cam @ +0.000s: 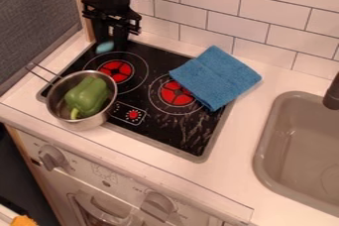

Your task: Move the blue scoop to the top left side of the stove

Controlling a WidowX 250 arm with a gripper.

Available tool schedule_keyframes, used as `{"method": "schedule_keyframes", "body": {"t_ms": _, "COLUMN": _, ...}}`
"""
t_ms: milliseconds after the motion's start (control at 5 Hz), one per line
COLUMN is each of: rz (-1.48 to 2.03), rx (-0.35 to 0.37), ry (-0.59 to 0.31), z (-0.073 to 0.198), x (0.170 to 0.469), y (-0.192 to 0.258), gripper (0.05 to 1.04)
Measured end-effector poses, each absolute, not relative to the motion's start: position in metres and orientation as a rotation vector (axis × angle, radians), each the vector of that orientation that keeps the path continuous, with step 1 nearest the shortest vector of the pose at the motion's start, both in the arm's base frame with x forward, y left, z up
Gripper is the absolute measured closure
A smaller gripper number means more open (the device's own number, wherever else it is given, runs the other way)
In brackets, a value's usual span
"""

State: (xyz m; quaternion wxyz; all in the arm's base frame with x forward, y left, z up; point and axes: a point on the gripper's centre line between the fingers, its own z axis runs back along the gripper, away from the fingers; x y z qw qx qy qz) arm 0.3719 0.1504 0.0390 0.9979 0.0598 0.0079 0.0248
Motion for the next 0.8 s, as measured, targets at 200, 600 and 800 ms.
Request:
{"method": "schedule_keyframes", "body": {"t_ms": 200, "rz": 0.040, "rx": 0.119, "ry": 0.007, "z": 0.037, "x": 0.371, "y": 0.155, "gripper": 0.129}}
{"method": "schedule_keyframes", "body": {"t_ms": 600, "rz": 0.064, "rx": 0.081, "ry": -0.068, "z": 0.054, "x": 0.363, "y": 0.142, "gripper": 0.079}}
{"method": "schedule_keyframes", "body": {"t_ms": 800, "rz": 0.106, "rx": 0.042, "ry": -0.064, "z": 0.050, "x": 0.355, "y": 0.132, "gripper": 0.083}}
